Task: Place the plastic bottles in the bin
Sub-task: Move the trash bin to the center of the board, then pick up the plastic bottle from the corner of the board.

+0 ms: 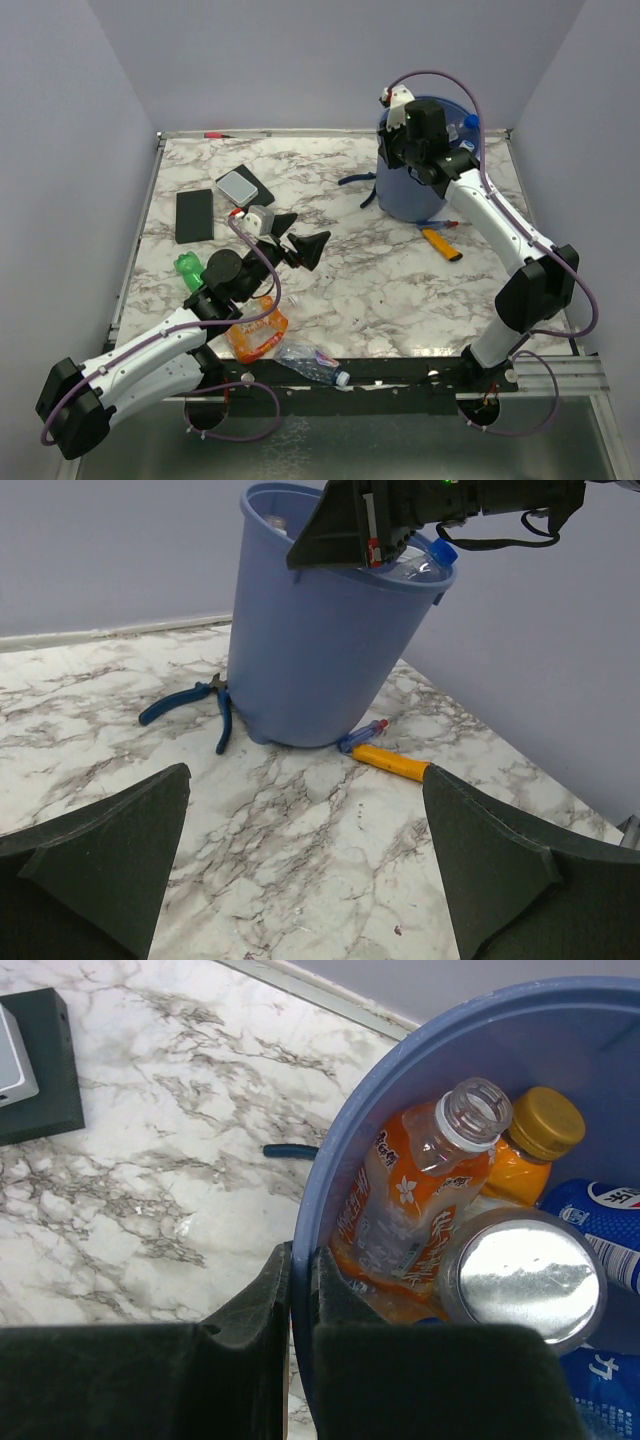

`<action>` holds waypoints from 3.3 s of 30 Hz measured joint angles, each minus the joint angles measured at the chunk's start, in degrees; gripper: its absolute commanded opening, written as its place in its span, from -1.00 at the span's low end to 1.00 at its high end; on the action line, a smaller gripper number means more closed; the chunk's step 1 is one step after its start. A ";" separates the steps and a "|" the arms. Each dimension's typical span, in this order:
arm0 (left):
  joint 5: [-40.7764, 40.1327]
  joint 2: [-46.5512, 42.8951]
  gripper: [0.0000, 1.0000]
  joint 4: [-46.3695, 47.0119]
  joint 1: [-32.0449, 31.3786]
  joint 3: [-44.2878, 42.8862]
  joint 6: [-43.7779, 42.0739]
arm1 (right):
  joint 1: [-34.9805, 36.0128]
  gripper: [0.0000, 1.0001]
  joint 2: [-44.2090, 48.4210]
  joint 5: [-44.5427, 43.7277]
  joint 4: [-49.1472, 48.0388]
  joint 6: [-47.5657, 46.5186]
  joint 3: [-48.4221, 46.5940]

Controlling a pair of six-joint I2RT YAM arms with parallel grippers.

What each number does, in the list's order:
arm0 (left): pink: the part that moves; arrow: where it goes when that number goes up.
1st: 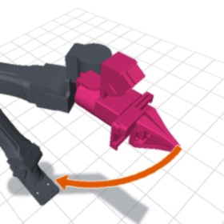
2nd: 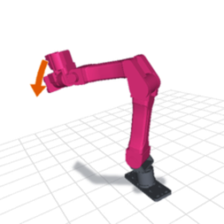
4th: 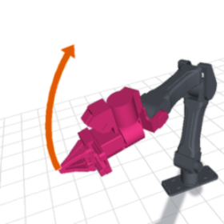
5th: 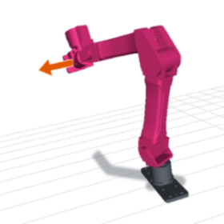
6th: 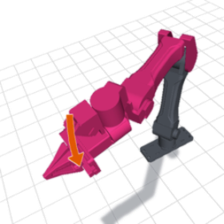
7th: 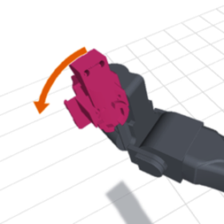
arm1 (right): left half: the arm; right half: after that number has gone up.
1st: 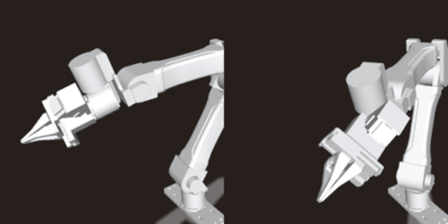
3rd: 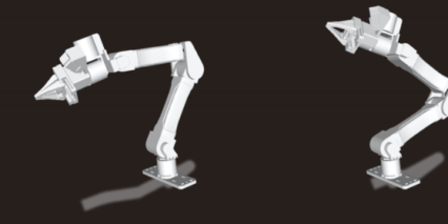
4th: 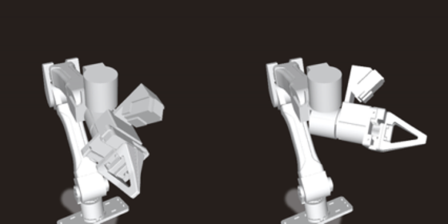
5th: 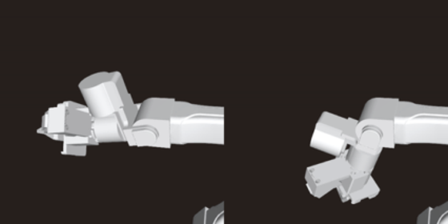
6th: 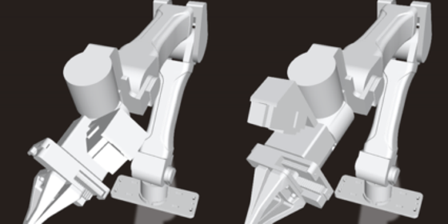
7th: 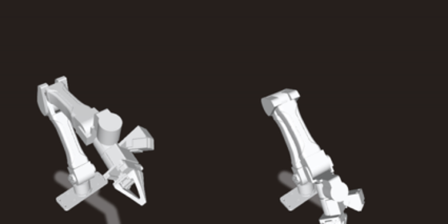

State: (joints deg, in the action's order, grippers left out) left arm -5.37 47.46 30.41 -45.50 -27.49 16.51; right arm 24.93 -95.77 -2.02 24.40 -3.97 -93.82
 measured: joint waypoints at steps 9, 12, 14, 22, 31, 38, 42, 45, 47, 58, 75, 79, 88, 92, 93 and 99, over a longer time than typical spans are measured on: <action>-0.02 0.22 0.98 0.00 0.00 0.00 -0.44 | 1.64 0.24 0.02 -0.68 -0.37 1.01 0.02; -0.02 0.57 0.98 -0.02 0.00 0.00 -0.68 | 1.66 0.51 0.00 -1.77 -0.31 2.19 -0.35; -0.04 0.74 0.98 -0.07 0.00 0.00 -0.76 | 1.66 0.94 0.00 -2.34 -0.17 2.71 -0.76; -1.84 0.83 0.98 -0.74 -0.02 0.00 -1.62 | 1.66 0.99 3.37 -3.54 1.07 9.05 -5.68; -20.90 3.10 0.98 -11.52 -1.70 -4.90 -4.79 | 2.03 0.99 28.26 13.99 -7.30 19.56 11.78; -31.54 9.09 0.98 -30.53 -7.54 -15.47 -8.44 | 6.21 0.99 40.09 25.42 -16.41 27.45 41.55; -30.75 11.50 0.98 -39.85 -7.45 -16.46 -9.97 | 7.34 0.97 42.12 27.56 -19.47 29.79 52.81; -28.35 16.46 0.93 -45.11 -7.48 -17.05 -11.78 | 7.34 0.96 44.26 28.24 -22.84 31.45 58.36; -26.58 20.28 0.91 -48.00 -7.50 -17.29 -13.49 | 7.34 0.96 45.53 28.28 -24.90 32.04 60.81; -14.36 32.13 0.89 -59.60 -7.52 -24.28 -18.43 | 7.39 0.96 54.51 27.67 -23.58 32.41 65.77; -9.49 33.73 0.84 -67.93 -10.36 -26.38 -12.26 | 7.39 0.96 56.83 26.23 -16.46 31.91 66.38; -14.80 34.95 0.95 -69.85 -12.87 -27.12 -6.62 | 7.39 0.96 58.53 25.83 -15.39 31.89 66.45; -23.50 18.95 0.98 -69.20 -19.91 -30.16 10.56 | 7.89 0.93 54.66 28.55 -16.63 32.44 70.05; -31.82 10.80 0.98 -68.41 -21.51 -26.49 19.54 | 17.03 0.99 44.52 26.80 -16.39 31.95 68.39; -34.34 8.87 0.98 -68.28 -21.44 -25.29 21.20 | 20.24 0.99 44.26 26.67 -16.39 31.87 68.26; -47.65 1.29 0.98 -65.57 -21.24 -20.33 25.55 | 37.13 0.99 31.01 19.43 -15.54 31.21 59.91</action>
State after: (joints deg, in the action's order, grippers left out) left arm -53.01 48.75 -35.16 -66.74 -47.81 42.06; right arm 62.06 -64.75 17.41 8.86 27.24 -33.91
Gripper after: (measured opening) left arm 0.990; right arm 0.995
